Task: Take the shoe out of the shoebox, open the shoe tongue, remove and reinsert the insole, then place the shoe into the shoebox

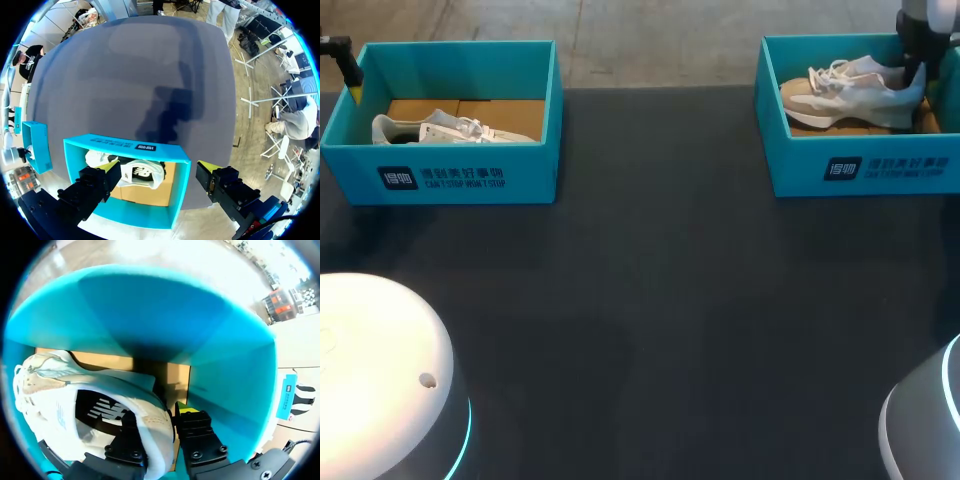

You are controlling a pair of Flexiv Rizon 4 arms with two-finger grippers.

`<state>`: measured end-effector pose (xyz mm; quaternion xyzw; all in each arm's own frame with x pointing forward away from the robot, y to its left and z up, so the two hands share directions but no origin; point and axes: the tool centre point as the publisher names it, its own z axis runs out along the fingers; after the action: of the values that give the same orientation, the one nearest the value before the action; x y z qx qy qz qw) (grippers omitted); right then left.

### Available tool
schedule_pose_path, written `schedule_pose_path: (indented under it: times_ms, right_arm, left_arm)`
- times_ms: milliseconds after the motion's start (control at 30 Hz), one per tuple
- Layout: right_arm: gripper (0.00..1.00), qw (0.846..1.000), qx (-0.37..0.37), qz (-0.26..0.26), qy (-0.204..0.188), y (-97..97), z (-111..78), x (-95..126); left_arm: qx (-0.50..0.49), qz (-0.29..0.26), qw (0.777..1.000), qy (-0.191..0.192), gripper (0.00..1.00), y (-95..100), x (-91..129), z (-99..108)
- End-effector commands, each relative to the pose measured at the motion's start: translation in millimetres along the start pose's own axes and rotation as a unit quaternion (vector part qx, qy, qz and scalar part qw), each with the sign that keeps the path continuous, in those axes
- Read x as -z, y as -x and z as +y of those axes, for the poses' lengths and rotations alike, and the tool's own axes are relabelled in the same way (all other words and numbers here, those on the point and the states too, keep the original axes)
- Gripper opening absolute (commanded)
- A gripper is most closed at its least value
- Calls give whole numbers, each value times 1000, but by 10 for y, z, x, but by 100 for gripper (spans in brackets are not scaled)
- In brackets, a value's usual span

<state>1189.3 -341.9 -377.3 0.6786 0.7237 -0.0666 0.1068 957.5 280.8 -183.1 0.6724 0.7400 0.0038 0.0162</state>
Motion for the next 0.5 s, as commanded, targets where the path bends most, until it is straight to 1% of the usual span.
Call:
schedule_pose_path:
  times_ms: [33,500]
  right_arm:
    - [0,1000,-2,-2,4,23,-34,120]
    - [0,1000,1,-13,15,137,-228,460]
  left_arm:
    - [0,1,1000,1,100,-1,4,-10]
    - [0,1,1000,1,100,-1,4,-10]
